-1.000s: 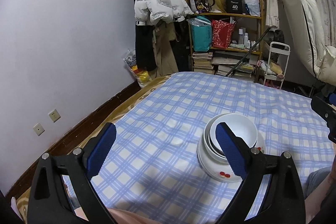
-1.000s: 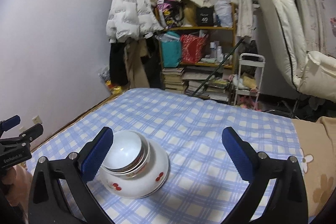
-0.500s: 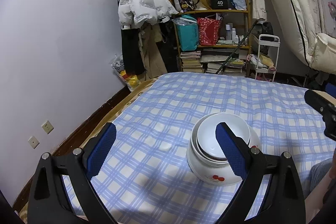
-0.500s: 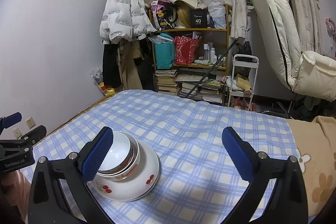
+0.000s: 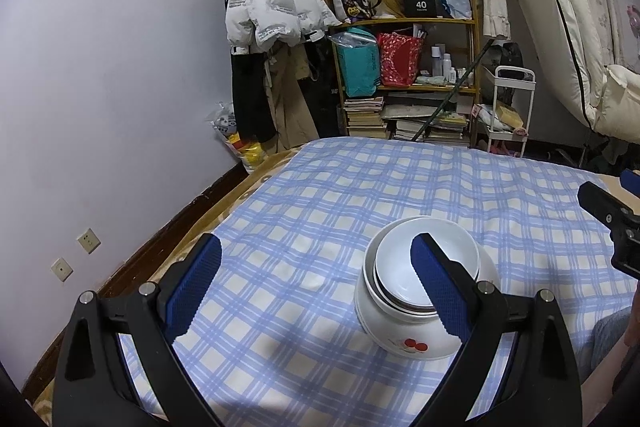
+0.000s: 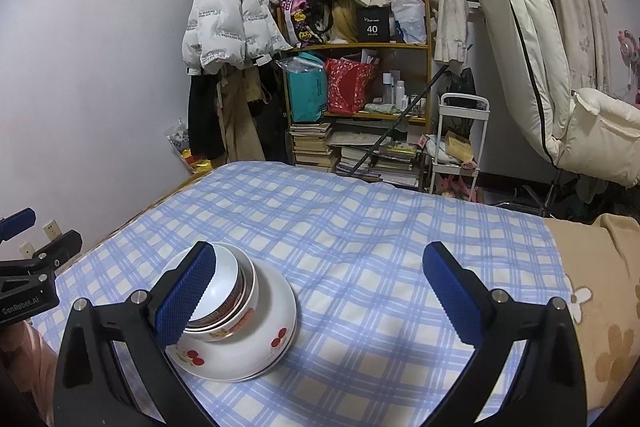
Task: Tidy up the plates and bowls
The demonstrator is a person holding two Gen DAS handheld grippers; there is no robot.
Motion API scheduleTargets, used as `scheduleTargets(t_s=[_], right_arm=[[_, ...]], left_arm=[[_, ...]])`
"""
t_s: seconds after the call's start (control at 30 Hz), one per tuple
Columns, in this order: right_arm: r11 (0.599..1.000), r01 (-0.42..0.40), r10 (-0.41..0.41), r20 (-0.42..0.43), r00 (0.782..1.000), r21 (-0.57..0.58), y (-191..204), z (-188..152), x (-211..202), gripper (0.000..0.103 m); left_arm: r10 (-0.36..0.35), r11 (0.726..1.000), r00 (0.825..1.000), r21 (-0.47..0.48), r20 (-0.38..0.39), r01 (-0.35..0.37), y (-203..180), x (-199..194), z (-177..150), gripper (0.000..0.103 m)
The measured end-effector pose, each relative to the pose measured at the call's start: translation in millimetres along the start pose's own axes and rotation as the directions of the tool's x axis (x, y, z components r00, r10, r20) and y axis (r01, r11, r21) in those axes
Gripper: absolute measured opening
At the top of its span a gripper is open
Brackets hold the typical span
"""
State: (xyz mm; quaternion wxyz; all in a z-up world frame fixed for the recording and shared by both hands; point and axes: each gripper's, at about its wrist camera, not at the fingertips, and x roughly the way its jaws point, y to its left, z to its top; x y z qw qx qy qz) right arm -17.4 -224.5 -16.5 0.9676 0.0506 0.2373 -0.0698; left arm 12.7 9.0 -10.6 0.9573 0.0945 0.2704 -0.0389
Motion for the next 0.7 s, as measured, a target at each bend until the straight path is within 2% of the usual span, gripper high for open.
scheduleTargets(t_s=[0.37,0.7], right_arm=[[1.000,0.002,-0.002,-0.001,1.000,0.000,0.4,0.2,0.1,0.103],[1.000,0.001,-0.001,-0.003,1.000,0.000,0.0,0.5,0.6,0.103]], left_arm=[[0.026,0.999,1.000,-0.019,0.015,-0.026,2.9,-3.5,-2.9,0.094],[0.014,0.999,1.000,-0.029,0.007,-0.014,2.1,-6.4,-3.3,0.094]])
